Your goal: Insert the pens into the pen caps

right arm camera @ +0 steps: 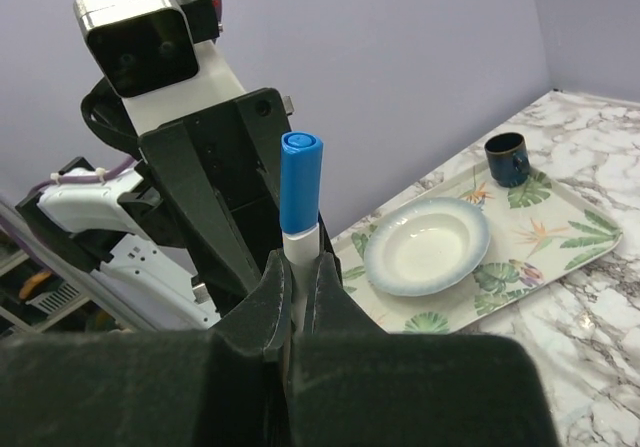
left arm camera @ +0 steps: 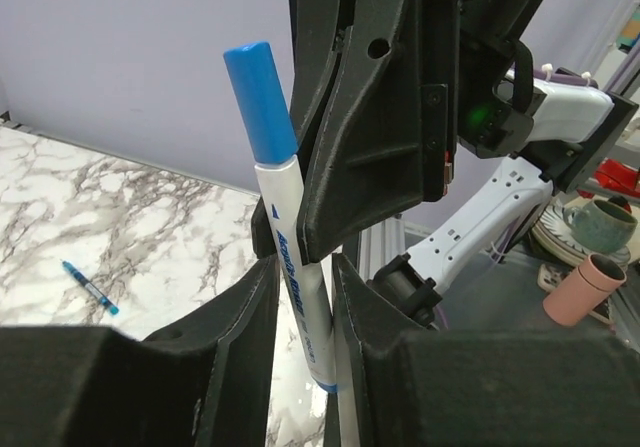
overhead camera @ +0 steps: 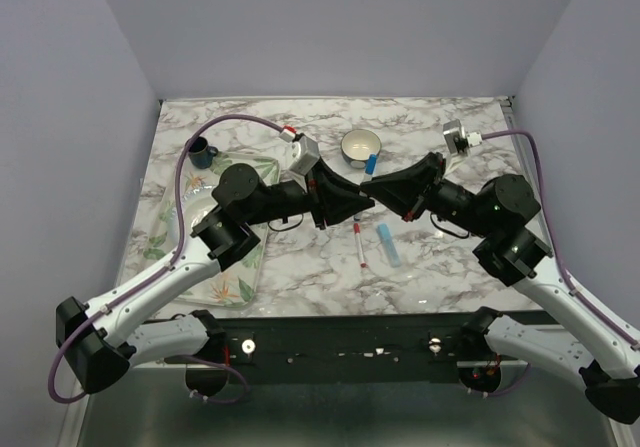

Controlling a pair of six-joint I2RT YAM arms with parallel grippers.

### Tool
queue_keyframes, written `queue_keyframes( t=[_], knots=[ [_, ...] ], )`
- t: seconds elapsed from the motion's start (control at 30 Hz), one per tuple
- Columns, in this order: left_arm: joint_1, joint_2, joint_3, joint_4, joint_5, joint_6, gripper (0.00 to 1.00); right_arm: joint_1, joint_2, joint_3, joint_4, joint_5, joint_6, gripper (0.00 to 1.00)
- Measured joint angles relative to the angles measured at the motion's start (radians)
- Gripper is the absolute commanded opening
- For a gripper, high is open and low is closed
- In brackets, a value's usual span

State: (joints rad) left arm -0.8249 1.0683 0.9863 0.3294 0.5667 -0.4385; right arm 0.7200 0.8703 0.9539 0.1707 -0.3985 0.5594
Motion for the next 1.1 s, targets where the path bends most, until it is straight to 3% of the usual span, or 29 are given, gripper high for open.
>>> queue_keyframes(
  t=[0.03,0.07,0.1,0.17,0.2,0.23,0.33,0.47,0.83,1.1],
  knots=[
    [0.0,0.003,0.0,0.004,0.007,-0.002,0.25,0.0,-0.006,-0.007,0.005,0.0,0.003,0.01],
    [0.0,0.006,0.0,0.008,0.015,-0.004,0.07,0.0,-0.008,-0.011,0.008,0.0,0.005,0.01],
    [0.0,0.012,0.0,0.013,0.025,-0.016,0.0,0.0,-0.013,-0.016,0.009,-0.001,0.006,0.01],
    [0.0,0.019,0.0,0.022,0.029,-0.035,0.0,0.0,-0.018,-0.021,0.013,-0.001,0.002,0.08],
    [0.004,0.021,0.0,0.027,0.03,-0.051,0.0,-0.001,-0.02,-0.022,0.017,-0.003,-0.003,0.16],
    [0.005,0.023,0.0,0.036,0.031,-0.066,0.0,-0.002,-0.02,-0.022,0.021,-0.003,-0.005,0.36],
    [0.005,0.021,-0.015,0.074,0.039,-0.08,0.0,-0.001,-0.02,-0.022,0.029,-0.008,0.005,0.6],
    [0.0,0.016,-0.031,0.071,0.063,-0.063,0.0,0.0,-0.023,-0.005,-0.021,-0.011,0.017,0.81],
    [-0.002,-0.078,-0.073,0.02,0.076,0.011,0.0,0.0,-0.052,0.113,-0.128,-0.007,-0.01,0.81],
    [-0.002,-0.077,-0.096,-0.006,0.082,0.012,0.0,0.0,0.045,0.251,-0.214,-0.007,-0.071,0.63]
  ],
)
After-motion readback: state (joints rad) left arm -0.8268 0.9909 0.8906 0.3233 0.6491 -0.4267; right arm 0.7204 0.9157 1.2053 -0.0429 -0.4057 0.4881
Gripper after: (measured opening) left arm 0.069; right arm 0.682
